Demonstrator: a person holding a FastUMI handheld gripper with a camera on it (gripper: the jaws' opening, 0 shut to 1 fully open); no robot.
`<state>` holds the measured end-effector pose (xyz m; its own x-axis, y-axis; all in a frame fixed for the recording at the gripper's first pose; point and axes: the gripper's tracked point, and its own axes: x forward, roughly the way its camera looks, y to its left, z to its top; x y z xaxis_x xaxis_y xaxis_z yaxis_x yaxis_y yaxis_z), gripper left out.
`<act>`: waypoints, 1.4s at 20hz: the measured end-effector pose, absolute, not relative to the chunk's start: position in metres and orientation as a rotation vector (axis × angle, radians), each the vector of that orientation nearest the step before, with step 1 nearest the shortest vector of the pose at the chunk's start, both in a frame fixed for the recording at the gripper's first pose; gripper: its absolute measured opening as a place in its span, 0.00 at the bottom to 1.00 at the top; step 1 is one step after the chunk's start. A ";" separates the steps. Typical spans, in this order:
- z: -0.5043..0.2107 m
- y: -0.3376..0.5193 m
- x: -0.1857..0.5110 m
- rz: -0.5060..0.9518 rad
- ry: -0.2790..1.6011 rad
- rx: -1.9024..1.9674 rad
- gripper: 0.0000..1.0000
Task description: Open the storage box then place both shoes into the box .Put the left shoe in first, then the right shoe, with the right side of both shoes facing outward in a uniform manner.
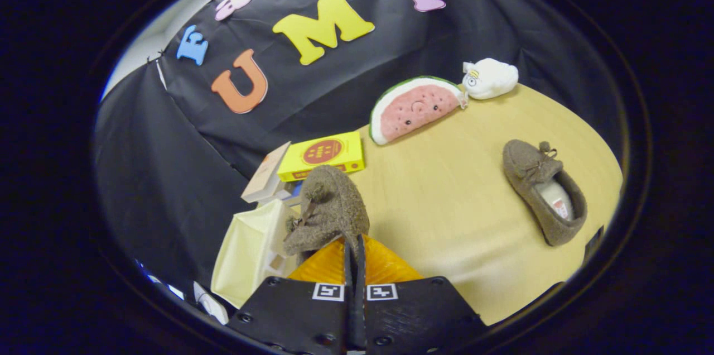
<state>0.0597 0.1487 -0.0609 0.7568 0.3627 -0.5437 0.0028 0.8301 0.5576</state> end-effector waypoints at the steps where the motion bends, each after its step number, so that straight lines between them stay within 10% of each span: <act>1: -0.047 0.161 0.058 0.222 0.683 0.579 0.00; 10: 0.021 0.286 0.056 0.282 0.621 0.633 0.00; 28: -0.074 0.402 0.037 0.156 0.649 0.700 0.00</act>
<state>0.0368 0.4023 -0.0737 0.7939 0.3427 -0.5024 0.0777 0.7622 0.6426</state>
